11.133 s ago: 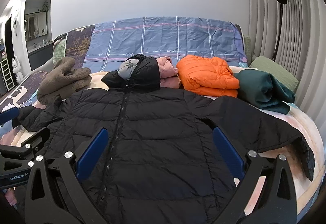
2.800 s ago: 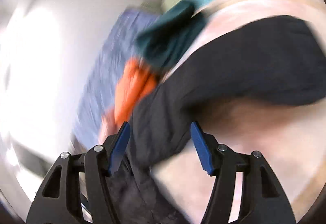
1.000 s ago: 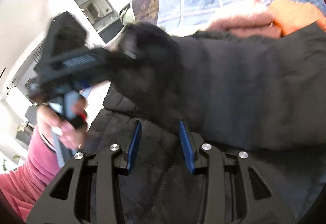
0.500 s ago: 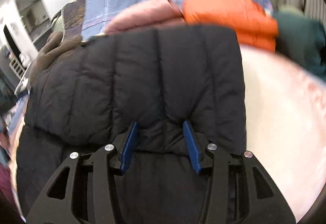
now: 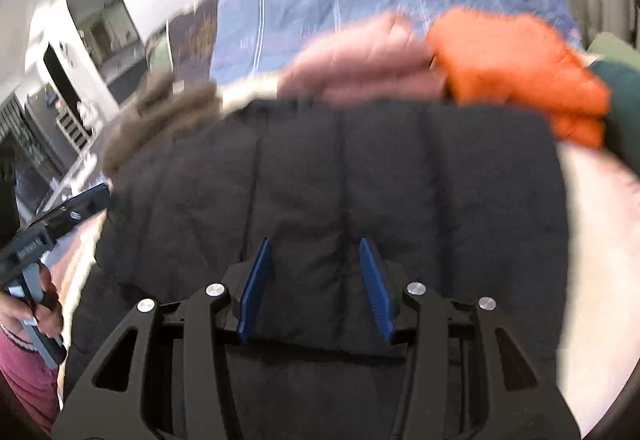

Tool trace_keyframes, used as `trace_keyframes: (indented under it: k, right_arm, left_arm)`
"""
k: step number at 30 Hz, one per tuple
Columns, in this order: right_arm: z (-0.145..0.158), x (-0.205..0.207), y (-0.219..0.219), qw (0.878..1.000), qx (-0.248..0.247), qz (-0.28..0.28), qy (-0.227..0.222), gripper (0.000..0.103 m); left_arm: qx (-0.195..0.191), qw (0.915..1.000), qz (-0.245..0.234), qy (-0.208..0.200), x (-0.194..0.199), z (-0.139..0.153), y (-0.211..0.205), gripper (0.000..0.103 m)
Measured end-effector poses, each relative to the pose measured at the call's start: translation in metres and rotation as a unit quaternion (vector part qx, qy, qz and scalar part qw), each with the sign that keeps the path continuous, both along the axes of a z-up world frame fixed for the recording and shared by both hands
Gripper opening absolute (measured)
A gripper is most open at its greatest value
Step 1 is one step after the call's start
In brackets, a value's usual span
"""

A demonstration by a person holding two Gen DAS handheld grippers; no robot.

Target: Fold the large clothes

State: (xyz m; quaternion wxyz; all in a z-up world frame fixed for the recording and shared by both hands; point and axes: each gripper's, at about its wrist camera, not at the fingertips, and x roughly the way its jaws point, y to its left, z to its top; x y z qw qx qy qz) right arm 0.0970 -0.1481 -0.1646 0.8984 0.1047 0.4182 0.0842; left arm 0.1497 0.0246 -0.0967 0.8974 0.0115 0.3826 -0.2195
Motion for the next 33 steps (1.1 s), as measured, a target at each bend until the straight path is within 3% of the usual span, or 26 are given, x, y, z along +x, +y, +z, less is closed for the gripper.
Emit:
trace_keyframes:
  k: [2,4,8,11,12,15,18,21,25,28,33]
  right_arm:
    - [-0.014,0.0,0.005,1.0,-0.012,0.008,-0.015,0.048]
    - [-0.016,-0.001,0.003,1.0,-0.012,0.007,-0.017,0.048]
    - [-0.016,-0.003,0.0,1.0,-0.011,0.006,-0.021,0.048]
    - [-0.003,-0.016,-0.006,1.0,-0.012,-0.004,-0.022,0.049]
    - [0.001,-0.022,-0.008,1.0,-0.013,-0.006,-0.025,0.05]
    - [0.021,-0.056,-0.033,0.998,-0.023,-0.014,-0.05,0.054]
    - [0.029,-0.088,-0.071,0.996,-0.039,-0.052,-0.055,0.056]
    - [0.023,-0.114,-0.111,0.994,-0.03,-0.098,-0.036,0.056]
    - [-0.003,-0.151,-0.149,0.992,0.021,-0.127,0.011,0.056]
    - [-0.018,-0.172,-0.153,0.992,0.046,-0.118,0.028,0.056]
    - [-0.021,-0.192,-0.15,0.991,0.074,-0.106,0.031,0.056]
  left_arm:
    - [0.041,0.9989,0.009,0.02,0.008,-0.032,-0.006,0.046]
    - [0.044,0.9989,0.006,0.017,0.011,-0.051,-0.008,0.046]
    - [0.059,0.9981,0.008,0.014,0.007,-0.049,-0.011,0.047]
    - [0.045,0.9988,0.013,0.013,0.007,-0.042,-0.007,0.047]
    - [0.04,0.9989,0.016,0.015,0.005,-0.037,-0.003,0.05]
    - [0.024,0.9995,0.019,-0.003,-0.015,-0.018,0.023,0.071]
    - [0.046,0.9983,0.021,-0.03,-0.044,-0.008,0.051,0.076]
    - [0.044,0.9985,0.033,-0.001,-0.07,-0.014,0.085,0.076]
    - [0.046,0.9975,0.029,0.046,-0.098,-0.033,0.109,0.076]
    - [0.02,0.9968,0.008,0.077,-0.12,-0.045,0.119,0.076]
    - [0.002,0.9963,-0.017,0.084,-0.147,-0.051,0.121,0.076]
